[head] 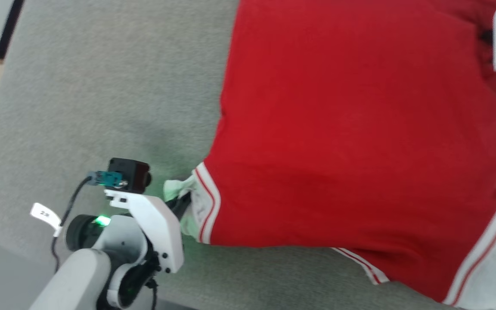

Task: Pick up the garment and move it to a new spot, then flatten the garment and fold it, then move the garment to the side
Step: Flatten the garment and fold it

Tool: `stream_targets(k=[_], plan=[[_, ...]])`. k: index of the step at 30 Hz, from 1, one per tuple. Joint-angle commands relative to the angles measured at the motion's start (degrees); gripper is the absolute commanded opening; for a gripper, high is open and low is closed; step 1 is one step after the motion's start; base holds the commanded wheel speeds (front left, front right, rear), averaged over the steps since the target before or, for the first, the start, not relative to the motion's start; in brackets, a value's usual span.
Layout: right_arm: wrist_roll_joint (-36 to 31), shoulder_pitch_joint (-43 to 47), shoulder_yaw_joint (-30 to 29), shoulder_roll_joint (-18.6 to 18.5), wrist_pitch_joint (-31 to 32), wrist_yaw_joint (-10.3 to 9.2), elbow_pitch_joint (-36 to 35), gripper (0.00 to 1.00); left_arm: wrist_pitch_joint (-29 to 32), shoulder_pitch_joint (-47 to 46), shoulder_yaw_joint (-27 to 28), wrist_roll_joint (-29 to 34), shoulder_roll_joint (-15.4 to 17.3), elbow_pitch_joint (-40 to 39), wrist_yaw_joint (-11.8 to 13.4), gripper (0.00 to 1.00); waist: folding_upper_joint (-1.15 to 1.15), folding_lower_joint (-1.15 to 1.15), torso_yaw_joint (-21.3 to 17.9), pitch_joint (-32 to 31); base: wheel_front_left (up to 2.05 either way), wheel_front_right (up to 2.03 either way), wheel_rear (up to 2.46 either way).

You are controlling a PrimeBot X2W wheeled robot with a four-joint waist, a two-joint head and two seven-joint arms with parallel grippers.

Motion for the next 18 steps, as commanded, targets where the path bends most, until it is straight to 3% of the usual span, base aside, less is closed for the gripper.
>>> stream_targets(k=[1, 9, 15, 18], plan=[[1.16, 3.13, 0.91, -0.37, 0.33, -0.01, -0.42, 0.0, 0.17, 0.37, 0.8, 0.08, 1.01, 1.89, 1.32, 0.0, 0.0, 0.0, -2.17, -1.25, 0.0, 0.0, 0.0], [8.44, 10.51, 4.2, -4.68, -1.53, -0.01, -17.0, 0.0, 0.96, 1.27, 2.86, 0.65, 4.02, -1.29, 2.91, 0.0, 0.0, 0.0, -9.21, -3.86, 0.0, 0.0, 0.0], [12.72, 22.65, 1.48, -6.92, -1.44, -0.01, -30.25, 0.0, 2.19, 2.66, 3.69, 0.95, 6.12, -3.6, 4.2, 0.0, 0.0, 0.0, -13.81, -5.2, 0.0, 0.0, 0.0], [13.77, 29.84, -0.9, -6.17, -0.52, -0.01, -35.85, 0.0, 2.95, 2.93, 4.0, 1.07, 7.02, -4.65, 4.74, 0.0, 0.0, 0.0, -15.91, -5.84, 0.0, 0.0, 0.0]])
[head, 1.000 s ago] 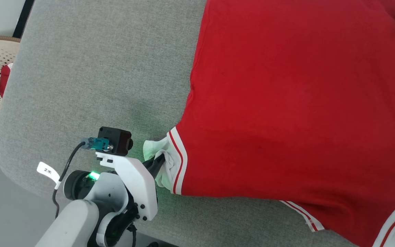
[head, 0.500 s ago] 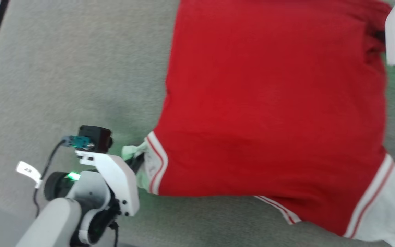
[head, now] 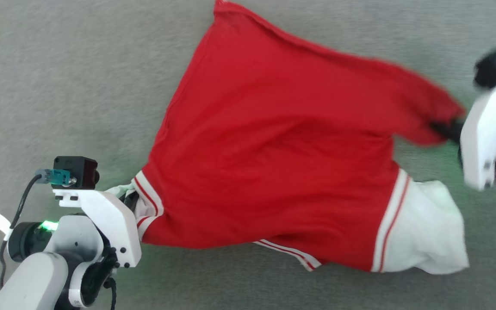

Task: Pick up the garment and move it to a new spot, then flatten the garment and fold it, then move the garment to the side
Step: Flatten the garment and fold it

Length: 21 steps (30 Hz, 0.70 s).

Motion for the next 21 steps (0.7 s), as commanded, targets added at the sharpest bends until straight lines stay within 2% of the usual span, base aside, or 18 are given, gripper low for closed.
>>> stream_targets(k=[1, 5, 10, 16, 17, 18, 19, 20, 21], plan=[[0.47, 3.51, -1.14, 0.68, 0.66, -0.01, -2.24, 0.0, 0.58, 0.59, -0.16, 0.12, 0.03, -0.4, 0.33, 0.0, 0.0, 0.0, -2.38, -1.12, 0.0, 0.0, 0.0], [-0.06, 12.78, -4.11, 2.7, 1.95, -0.01, -8.41, 0.0, 1.46, 0.88, 0.21, 0.25, 0.96, -1.51, 0.92, 0.0, 0.0, 0.0, -4.44, -1.61, 0.0, 0.0, 0.0], [-1.13, 20.39, -6.47, 5.55, 2.4, -0.01, -12.1, 0.0, 1.98, 0.97, 0.24, 0.32, 1.54, -2.15, 1.19, 0.0, 0.0, 0.0, -5.74, -1.86, 0.0, 0.0, 0.0], [-4.52, 26.14, -5.79, 8.93, -0.63, -0.01, -10.69, 0.0, 2.1, 0.83, -0.09, 0.08, 1.37, -2.16, 1.15, 0.0, 0.0, 0.0, -6.3, -2.35, 0.0, 0.0, 0.0], [-5.09, 26.47, -5.22, 9.11, -1.23, 0.0, -10.36, 0.13, 2.06, 0.91, -0.16, -0.01, 1.32, -2.07, 1.08, 0.0, 0.0, 0.0, -6.34, -2.44, 0.0, 0.0, 0.0], [-5.44, 26.25, -4.83, 9.28, -2.14, 0.0, -10.04, 0.42, 2.02, 1.02, -0.2, -0.08, 1.31, -1.92, 1.03, 0.0, 0.0, 0.0, -6.41, -2.59, 0.0, 0.0, 0.0], [-5.36, 25.89, -4.32, 9.56, -2.81, 0.0, -10.05, 0.79, 1.96, 1.12, -0.16, -0.21, 1.32, -1.78, 0.99, 0.0, 0.0, 0.0, -6.48, -2.73, 0.0, 0.0, 0.0], [-5.17, 25.49, -4.05, 9.6, -3.11, 0.0, -10.23, 1.0, 1.87, 1.19, -0.09, -0.31, 1.33, -1.71, 0.96, 0.0, 0.0, 0.0, -6.53, -2.87, 0.0, 0.0, 0.0], [-5.2, 25.02, -3.87, 9.26, -3.34, 0.0, -10.7, 1.0, 1.8, 1.31, -0.08, -0.36, 1.37, -1.61, 0.93, 0.0, 0.0, 0.0, -6.57, -3.03, 0.0, 0.0, 0.0]])
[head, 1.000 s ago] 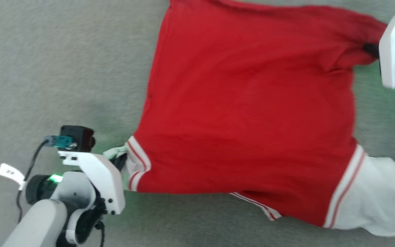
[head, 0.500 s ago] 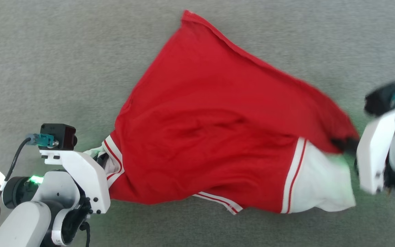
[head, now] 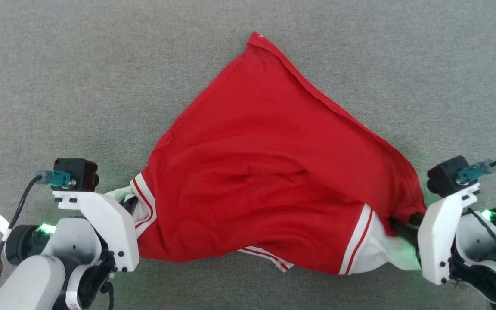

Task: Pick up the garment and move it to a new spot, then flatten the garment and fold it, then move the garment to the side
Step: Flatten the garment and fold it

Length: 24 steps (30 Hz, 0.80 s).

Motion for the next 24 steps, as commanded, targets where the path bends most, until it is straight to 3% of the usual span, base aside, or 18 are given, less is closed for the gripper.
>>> stream_targets(k=[1, 8, 15, 20, 24], plan=[[0.0, -0.56, 0.58, 0.0, -0.26, 0.01, -0.55, 1.0, -0.2, 0.85, 0.04, -0.39, -0.06, 0.1, -0.08, 0.0, 0.0, 0.0, -0.06, -0.19, 0.0, 0.0, 0.0], [0.39, -0.81, -1.79, -2.81, 0.85, 0.01, -9.78, 1.0, -0.41, 1.42, 0.38, -0.73, 0.25, -0.24, 0.39, 0.0, 0.0, 0.0, 0.16, -0.78, 0.0, 0.0, 0.0], [-1.14, -3.42, -6.49, -2.74, 1.13, 0.01, -19.33, 1.0, -1.07, 1.21, 0.08, -0.91, -0.49, -0.73, 0.22, 0.0, 0.0, 0.0, 1.95, -0.37, 0.0, 0.0, 0.0], [-2.87, -7.19, -6.6, -2.34, -0.85, 0.01, -20.88, 1.0, -1.62, 0.48, -0.36, -0.98, -1.11, -0.31, -0.01, 0.0, 0.0, 0.0, 3.85, 0.15, 0.0, 0.0, 0.0], [-4.19, -11.96, -4.48, -2.48, -3.14, 0.01, -18.04, 1.0, -2.03, -0.65, -1.14, -0.88, -2.07, 0.1, -0.62, 0.0, 0.0, 0.0, 5.84, 0.8, 0.0, 0.0, 0.0]])
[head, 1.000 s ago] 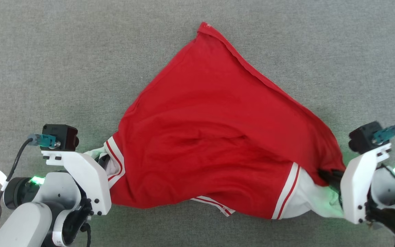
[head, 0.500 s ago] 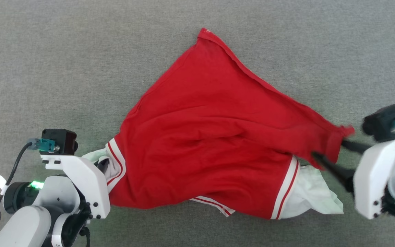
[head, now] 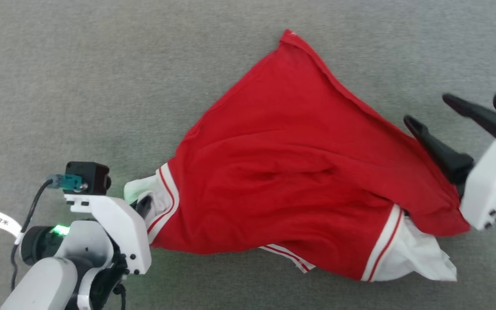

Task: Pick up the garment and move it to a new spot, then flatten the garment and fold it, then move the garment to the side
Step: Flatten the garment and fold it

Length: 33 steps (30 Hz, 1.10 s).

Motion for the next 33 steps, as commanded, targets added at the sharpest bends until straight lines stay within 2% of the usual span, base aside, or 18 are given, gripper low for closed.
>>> stream_targets(k=[1, 6, 13, 18, 24, 27, 31, 32, 33], plan=[[-0.49, -3.22, 1.48, 0.02, -1.59, 0.01, 2.02, 1.0, -0.43, -1.36, -0.45, -0.4, -0.67, 0.31, -0.61, 0.0, 0.0, 0.0, 1.7, 0.69, 0.0, 0.0, 0.0], [0.49, -10.16, 5.35, -0.65, -4.8, 0.01, 8.86, 1.0, -0.84, -2.95, -1.82, -0.12, -1.98, 1.32, -1.58, 0.0, 0.0, 0.0, 4.48, 1.62, 0.0, 0.0, 0.0], [1.21, -22.77, 13.08, -3.08, -8.89, 0.01, 25.97, 1.0, -1.51, -6.39, -4.66, 0.29, -5.1, 4.24, -3.9, 0.0, 0.0, 0.0, 10.9, 2.86, 0.0, 0.0, 0.0], [2.58, -30.31, 18.79, -4.54, -9.32, 0.01, 38.34, 1.0, -2.29, -8.26, -6.54, 0.21, -7.38, 6.66, -5.6, 0.0, 0.0, 0.0, 15.35, 3.77, 0.0, 0.0, 0.0], [5.39, -36.59, 26.45, -4.78, -4.68, 0.01, 50.95, 1.0, -3.42, -9.98, -8.27, -0.06, -9.74, 9.52, -7.43, 0.0, 0.0, 0.0, 19.23, 4.74, 0.0, 0.0, 0.0], [5.69, -37.72, 31.33, -5.59, 0.46, 0.01, 56.67, 1.0, -3.86, -10.63, -8.76, -0.28, -10.46, 10.82, -8.15, 0.0, 0.0, 0.0, 20.31, 4.92, 0.0, 0.0, 0.0], [8.27, -36.62, 35.11, -4.26, 7.85, 0.01, 63.46, 1.0, -4.36, -11.34, -8.83, -0.74, -11.08, 12.28, -8.65, 0.0, 0.0, 0.0, 20.73, 4.96, 0.0, 0.0, 0.0], [8.5, -36.7, 35.86, -4.39, 8.91, 0.01, 64.15, 0.69, -4.47, -11.51, -8.78, -0.76, -11.15, 12.54, -8.69, 0.0, 0.0, 0.0, 20.7, 5.0, 0.0, 0.0, 0.0], [8.73, -37.18, 36.12, -4.77, 9.38, 0.02, 64.61, 0.21, -4.53, -11.7, -8.69, -0.79, -11.13, 12.82, -8.81, 0.0, 0.0, 0.0, 20.65, 5.06, 0.0, 0.0, 0.0]])
